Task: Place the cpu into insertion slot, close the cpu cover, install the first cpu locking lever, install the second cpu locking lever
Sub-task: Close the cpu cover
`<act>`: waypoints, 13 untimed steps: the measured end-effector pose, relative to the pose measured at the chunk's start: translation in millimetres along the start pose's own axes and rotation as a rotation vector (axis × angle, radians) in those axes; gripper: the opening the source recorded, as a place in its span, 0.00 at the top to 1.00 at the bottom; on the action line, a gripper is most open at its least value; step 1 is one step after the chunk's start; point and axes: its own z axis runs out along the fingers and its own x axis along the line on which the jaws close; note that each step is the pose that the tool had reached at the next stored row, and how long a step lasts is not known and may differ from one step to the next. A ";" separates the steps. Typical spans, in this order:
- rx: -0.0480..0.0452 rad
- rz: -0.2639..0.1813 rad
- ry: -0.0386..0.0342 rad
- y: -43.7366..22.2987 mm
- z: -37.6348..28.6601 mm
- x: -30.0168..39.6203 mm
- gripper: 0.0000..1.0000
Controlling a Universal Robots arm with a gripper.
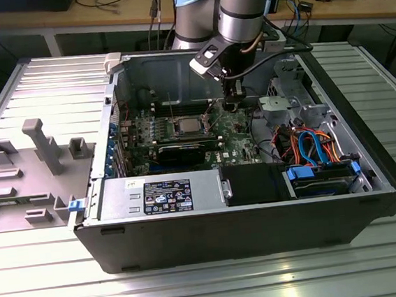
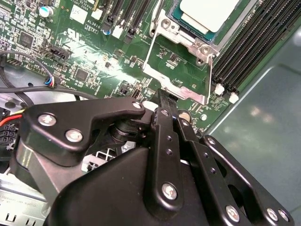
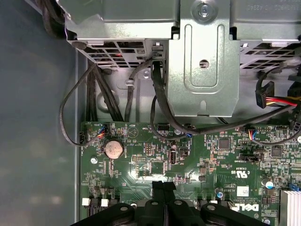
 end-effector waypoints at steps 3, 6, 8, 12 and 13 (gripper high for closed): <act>0.0000 0.000 0.0000 -0.3 0.0 0.0 0.89; 0.0000 0.000 0.0000 -0.5 0.0 0.0 0.89; 0.0000 0.000 0.0000 -1.7 0.0 0.1 0.89; 0.0000 0.000 0.0000 -6.1 0.1 0.1 0.89; 0.0000 0.000 0.0000 -7.4 0.1 0.1 0.89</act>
